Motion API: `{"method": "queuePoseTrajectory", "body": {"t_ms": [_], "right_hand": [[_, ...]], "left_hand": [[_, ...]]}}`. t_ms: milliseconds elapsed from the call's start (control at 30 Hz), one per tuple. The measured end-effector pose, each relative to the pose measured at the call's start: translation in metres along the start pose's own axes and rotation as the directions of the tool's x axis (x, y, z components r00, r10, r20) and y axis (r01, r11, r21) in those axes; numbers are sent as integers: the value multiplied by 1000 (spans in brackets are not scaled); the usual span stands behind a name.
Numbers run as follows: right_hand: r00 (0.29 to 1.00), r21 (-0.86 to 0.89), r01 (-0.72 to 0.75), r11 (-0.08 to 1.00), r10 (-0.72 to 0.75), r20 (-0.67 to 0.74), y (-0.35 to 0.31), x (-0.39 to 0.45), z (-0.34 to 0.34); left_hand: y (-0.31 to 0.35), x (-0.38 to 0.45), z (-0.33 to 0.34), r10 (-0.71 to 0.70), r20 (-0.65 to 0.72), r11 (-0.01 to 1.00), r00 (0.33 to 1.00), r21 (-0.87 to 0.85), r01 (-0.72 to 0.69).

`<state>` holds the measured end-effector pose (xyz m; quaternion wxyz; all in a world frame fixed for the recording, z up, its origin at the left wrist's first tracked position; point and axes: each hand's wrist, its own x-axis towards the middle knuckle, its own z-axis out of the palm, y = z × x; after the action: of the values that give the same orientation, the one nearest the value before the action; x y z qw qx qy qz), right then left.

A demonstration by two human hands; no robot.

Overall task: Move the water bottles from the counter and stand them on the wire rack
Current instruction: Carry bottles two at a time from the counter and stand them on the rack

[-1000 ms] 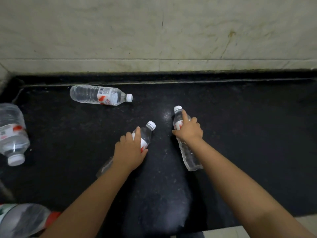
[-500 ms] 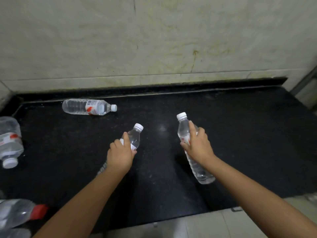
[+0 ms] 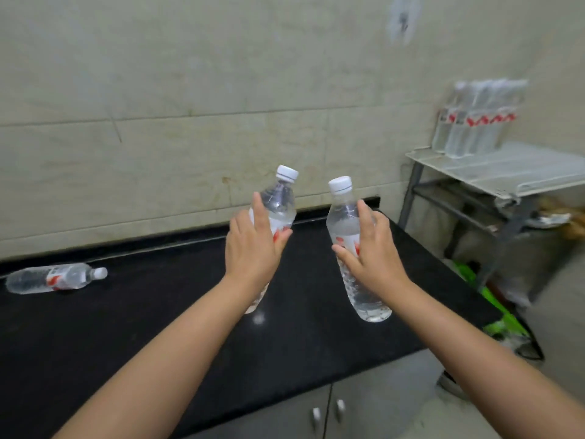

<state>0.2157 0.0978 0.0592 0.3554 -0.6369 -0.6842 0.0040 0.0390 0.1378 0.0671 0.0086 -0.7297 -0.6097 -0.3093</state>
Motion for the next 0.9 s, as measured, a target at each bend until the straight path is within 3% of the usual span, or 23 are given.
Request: {"method": "queuePoseTrajectory", "body": {"t_ms": [300,567,900], "right_hand": [[966,-59,-37,998,20,-260,101,34,-126],[945,-139,-75,987,26,-327,216,112,-163],[892,-100,-135,986,76,-446,364,251,-225]], "left_hand": [[172,40,42,165,-50,979,985,-114,-170],[273,133,119,211,-119,955,970,-188,-231],[391,281,214,245,-132,918,961,-289,-274]]}}
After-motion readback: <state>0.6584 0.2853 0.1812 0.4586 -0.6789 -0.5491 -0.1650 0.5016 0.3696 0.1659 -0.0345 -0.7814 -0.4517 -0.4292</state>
